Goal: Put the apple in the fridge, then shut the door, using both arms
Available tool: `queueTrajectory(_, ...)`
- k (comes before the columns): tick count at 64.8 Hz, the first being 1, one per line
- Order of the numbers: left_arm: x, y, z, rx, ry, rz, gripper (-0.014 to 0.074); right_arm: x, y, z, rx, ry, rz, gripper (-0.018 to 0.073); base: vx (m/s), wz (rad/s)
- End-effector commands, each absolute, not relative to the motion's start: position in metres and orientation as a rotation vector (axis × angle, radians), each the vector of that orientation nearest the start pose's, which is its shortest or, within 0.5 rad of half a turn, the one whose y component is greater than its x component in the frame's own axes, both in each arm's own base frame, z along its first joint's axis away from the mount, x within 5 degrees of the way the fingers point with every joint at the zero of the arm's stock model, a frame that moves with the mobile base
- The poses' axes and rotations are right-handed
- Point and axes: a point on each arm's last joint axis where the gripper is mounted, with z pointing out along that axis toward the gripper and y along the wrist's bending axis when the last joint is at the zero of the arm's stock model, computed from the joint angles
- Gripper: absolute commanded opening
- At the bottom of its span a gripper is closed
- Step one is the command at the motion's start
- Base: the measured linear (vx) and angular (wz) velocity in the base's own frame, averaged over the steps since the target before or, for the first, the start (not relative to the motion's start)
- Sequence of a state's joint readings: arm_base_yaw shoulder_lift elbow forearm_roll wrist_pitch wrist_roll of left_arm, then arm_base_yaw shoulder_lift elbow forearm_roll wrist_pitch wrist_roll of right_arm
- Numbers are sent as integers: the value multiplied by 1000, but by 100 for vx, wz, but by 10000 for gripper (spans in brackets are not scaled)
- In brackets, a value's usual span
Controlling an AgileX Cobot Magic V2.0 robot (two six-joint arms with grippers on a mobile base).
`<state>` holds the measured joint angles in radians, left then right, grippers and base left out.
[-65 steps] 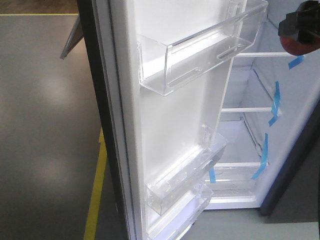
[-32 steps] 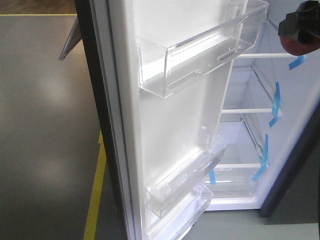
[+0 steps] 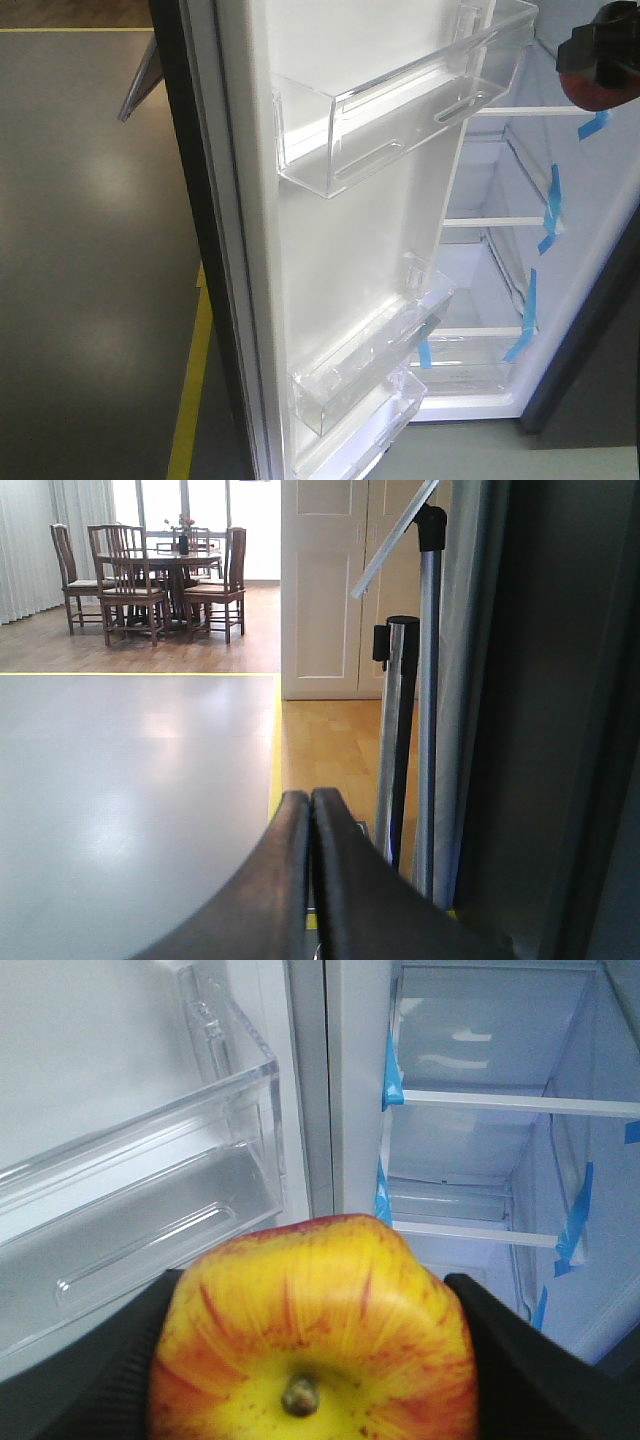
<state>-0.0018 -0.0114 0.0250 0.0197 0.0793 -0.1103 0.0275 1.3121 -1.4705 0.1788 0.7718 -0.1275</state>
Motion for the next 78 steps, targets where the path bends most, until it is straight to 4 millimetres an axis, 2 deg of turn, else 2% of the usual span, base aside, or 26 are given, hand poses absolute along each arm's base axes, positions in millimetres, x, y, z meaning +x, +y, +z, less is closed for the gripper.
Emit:
queueTrajectory(1,57,0,196,-75,1519,-78,-6,273,17,468,-84,1950,145,-8,0,0)
queueTrajectory(78,57,0,196,-75,1519,-78,-6,273,17,468,-84,1950,145,-8,0,0)
